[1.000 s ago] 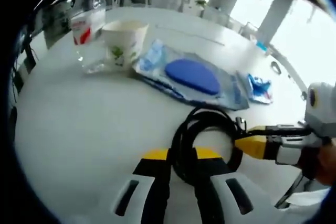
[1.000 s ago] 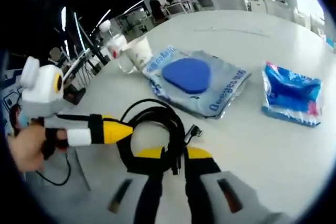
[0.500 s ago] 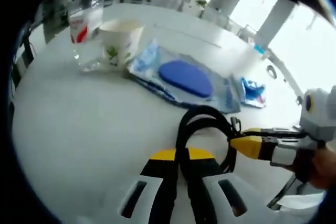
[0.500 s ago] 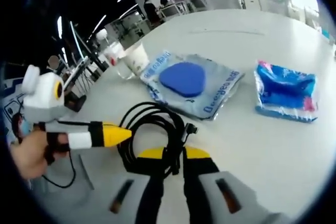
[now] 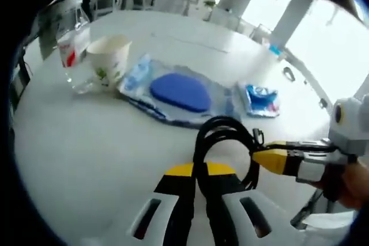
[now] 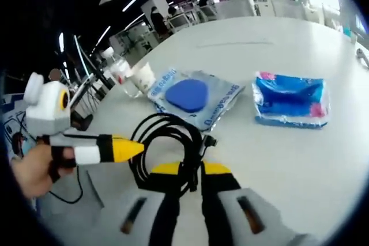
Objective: Arrange the tabletop items into an orderly group along one side of the table until the central work area is clear of visible clutter.
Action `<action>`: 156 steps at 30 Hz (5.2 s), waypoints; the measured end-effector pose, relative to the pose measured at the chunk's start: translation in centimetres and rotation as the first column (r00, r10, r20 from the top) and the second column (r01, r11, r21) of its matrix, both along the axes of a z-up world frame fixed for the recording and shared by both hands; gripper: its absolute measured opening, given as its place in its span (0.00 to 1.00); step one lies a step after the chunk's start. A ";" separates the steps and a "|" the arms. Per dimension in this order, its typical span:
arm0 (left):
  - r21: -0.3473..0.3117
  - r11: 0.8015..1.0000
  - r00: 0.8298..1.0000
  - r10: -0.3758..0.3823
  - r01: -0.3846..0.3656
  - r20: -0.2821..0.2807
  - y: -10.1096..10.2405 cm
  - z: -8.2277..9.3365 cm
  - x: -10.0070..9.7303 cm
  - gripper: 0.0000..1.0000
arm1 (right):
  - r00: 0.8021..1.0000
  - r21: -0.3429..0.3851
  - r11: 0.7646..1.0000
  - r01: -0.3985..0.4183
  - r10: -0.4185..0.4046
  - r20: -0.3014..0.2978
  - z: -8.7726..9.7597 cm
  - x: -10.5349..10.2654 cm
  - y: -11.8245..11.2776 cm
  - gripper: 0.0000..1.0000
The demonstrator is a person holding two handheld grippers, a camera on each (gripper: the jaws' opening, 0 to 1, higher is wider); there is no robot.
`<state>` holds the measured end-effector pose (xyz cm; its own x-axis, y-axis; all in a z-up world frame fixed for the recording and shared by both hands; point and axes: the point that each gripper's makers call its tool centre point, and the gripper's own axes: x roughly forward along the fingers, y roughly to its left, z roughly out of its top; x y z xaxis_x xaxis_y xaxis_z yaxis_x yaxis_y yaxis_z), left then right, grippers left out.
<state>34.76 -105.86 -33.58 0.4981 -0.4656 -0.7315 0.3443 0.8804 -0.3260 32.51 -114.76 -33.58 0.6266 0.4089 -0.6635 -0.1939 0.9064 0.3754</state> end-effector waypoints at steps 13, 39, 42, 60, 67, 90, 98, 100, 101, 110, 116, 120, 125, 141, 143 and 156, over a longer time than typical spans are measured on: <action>-0.004 0.989 0.989 -0.145 0.145 0.030 -7.4 1.3 -0.3 0.00 | 0.987 0.002 0.988 0.157 -0.157 0.023 1.2 -1.3 -7.0 0.09; -0.026 0.975 0.976 -0.219 0.219 0.011 -12.6 0.8 -1.3 0.00 | 0.966 -0.006 0.966 0.258 -0.258 0.024 1.4 -2.5 -12.2 0.09; -0.020 0.976 0.976 -0.218 0.218 0.011 -12.7 0.6 -1.3 0.01 | 0.965 -0.003 0.965 0.261 -0.260 0.023 1.4 -2.4 -12.3 0.09; 0.023 0.967 0.967 -0.255 0.255 -0.007 -12.8 -1.5 -1.2 0.02 | 0.973 -0.008 0.973 0.230 -0.230 -0.012 -0.7 -2.2 -12.4 0.09; 0.036 0.964 0.965 -0.263 0.263 -0.014 -12.9 -2.2 -0.9 0.03 | 0.976 0.000 0.977 0.215 -0.215 -0.021 -1.4 -1.9 -12.5 0.10; 0.043 0.961 0.962 -0.274 0.273 0.014 -12.9 -3.1 -0.8 0.05 | 0.981 0.065 0.978 0.196 -0.195 -0.025 -3.0 -2.4 -12.4 0.10; 0.032 0.965 0.965 -0.262 0.262 0.012 -12.9 -3.1 -0.8 0.05 | 0.980 0.063 0.978 0.198 -0.198 -0.016 -3.0 -2.4 -12.5 0.09; 0.024 0.970 0.970 -0.244 0.244 0.005 -12.9 -3.1 -0.8 0.05 | 0.980 0.060 0.978 0.198 -0.197 -0.013 -3.0 -2.4 -12.5 0.09; 0.022 0.970 0.971 -0.240 0.240 0.004 -12.9 -3.1 -0.8 0.06 | 0.980 0.060 0.978 0.198 -0.197 -0.011 -3.0 -2.4 -12.5 0.09; 0.048 0.966 0.967 -0.254 0.253 0.017 -12.6 -3.1 -0.7 0.09 | 0.988 0.072 0.985 0.157 -0.157 -0.007 -2.7 -2.7 -12.3 0.17; 0.027 0.976 0.962 -0.219 0.218 0.166 -13.3 -0.8 0.1 0.71 | 0.976 -0.048 0.991 0.128 -0.118 0.183 -0.2 -2.3 -13.6 0.63; 0.053 0.970 0.954 -0.243 0.238 0.177 -13.1 -0.3 0.1 0.78 | 0.980 -0.034 0.990 0.134 -0.127 0.151 0.0 -2.5 -13.8 0.65; 0.041 0.971 0.951 -0.239 0.235 0.197 -13.1 0.6 0.1 0.80 | 0.977 -0.045 0.987 0.152 -0.143 0.156 0.3 -2.8 -14.0 0.65; 0.046 0.981 0.955 -0.192 0.187 0.225 -9.1 1.9 0.4 0.80 | 0.972 -0.067 0.981 0.183 -0.171 0.159 0.8 -3.0 -14.0 0.63; 0.044 0.984 0.958 -0.180 0.174 0.226 -8.3 2.0 0.6 0.80 | 0.972 -0.071 0.981 0.182 -0.169 0.161 0.9 -2.8 -13.8 0.63; 0.053 0.995 0.963 -0.094 0.083 0.253 -1.6 3.1 2.2 0.81 | 0.974 -0.086 0.982 0.169 -0.153 0.167 1.1 -1.1 -12.0 0.61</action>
<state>36.92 -107.49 -30.52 0.6287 -0.4881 -0.6054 0.4886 0.8536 -0.1807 31.38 -126.72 -32.45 0.7793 0.2309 -0.5826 -0.0918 0.9617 0.2584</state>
